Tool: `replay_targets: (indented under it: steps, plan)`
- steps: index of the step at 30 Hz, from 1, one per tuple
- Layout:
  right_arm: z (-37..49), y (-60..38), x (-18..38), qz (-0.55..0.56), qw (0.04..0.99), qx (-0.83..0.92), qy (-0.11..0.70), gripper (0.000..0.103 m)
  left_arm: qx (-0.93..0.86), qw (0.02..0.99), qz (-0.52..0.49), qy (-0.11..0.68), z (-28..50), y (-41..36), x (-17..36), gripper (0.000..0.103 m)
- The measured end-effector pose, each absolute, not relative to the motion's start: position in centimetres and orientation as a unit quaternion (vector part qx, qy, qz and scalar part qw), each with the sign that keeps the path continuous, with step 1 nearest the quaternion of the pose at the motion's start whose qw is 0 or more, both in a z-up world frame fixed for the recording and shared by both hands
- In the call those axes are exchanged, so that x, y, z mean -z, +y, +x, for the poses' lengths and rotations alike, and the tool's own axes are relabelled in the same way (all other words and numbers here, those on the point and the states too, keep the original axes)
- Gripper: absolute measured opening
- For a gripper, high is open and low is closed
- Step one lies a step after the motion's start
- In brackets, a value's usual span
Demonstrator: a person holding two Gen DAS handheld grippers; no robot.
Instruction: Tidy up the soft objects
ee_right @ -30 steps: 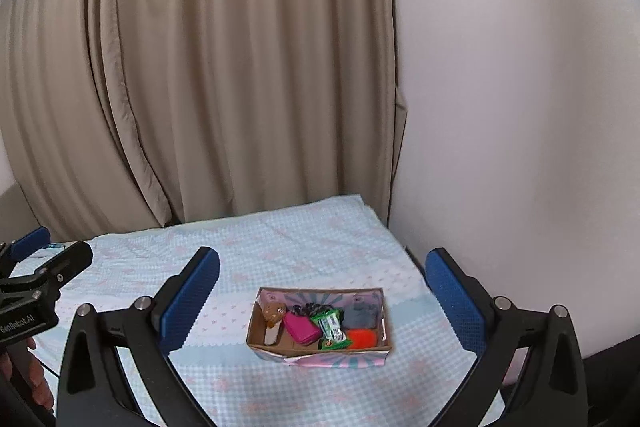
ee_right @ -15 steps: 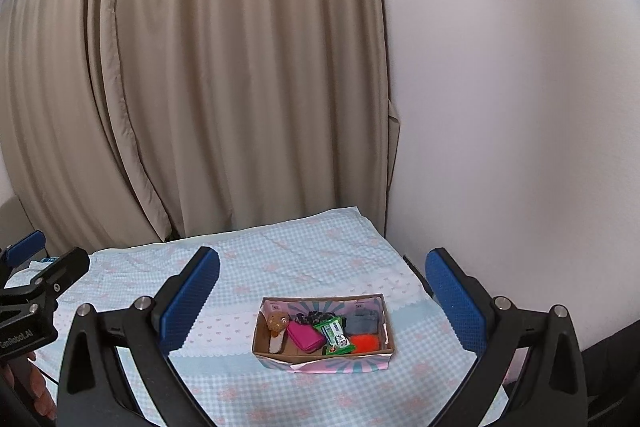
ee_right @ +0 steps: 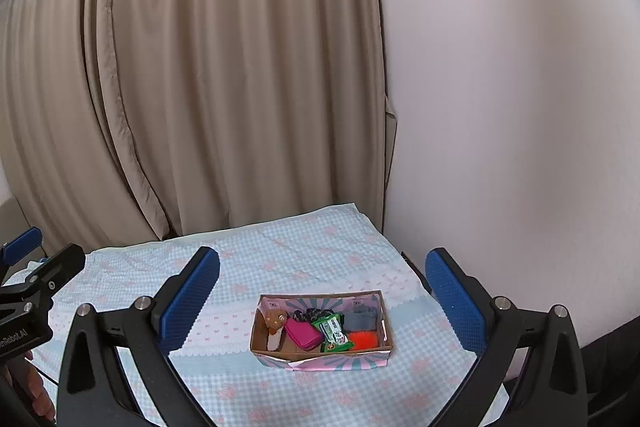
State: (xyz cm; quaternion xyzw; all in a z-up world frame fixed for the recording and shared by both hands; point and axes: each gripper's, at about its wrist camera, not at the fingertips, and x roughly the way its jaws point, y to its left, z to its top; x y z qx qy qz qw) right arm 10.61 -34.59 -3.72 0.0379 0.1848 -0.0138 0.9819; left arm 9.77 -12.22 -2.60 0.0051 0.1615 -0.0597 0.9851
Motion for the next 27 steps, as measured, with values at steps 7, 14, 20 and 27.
replay_targets:
  steps: [7, 14, 20, 27]
  plan:
    - [10.3, -34.4, 3.7, 0.034, 0.982, 0.013, 0.184, 0.103, 0.058, 0.985, -0.001, 0.16, 9.8, -11.9, 2.5, 0.103]
    - [10.1, -34.5, 3.9, 0.036, 0.983, 0.013, 0.178, 0.103, 0.055, 0.986, 0.004, 0.156, 9.8, -12.0, 2.5, 0.103]
    - [10.2, -34.6, 4.1, 0.036, 0.983, 0.012, 0.179, 0.103, 0.058, 0.987, 0.004, 0.15, 9.8, -12.4, 2.7, 0.103]
    - [10.2, -34.6, 4.0, 0.036, 0.983, 0.012, 0.18, 0.103, 0.057, 0.987, 0.008, 0.149, 9.9, -12.9, 2.7, 0.103]
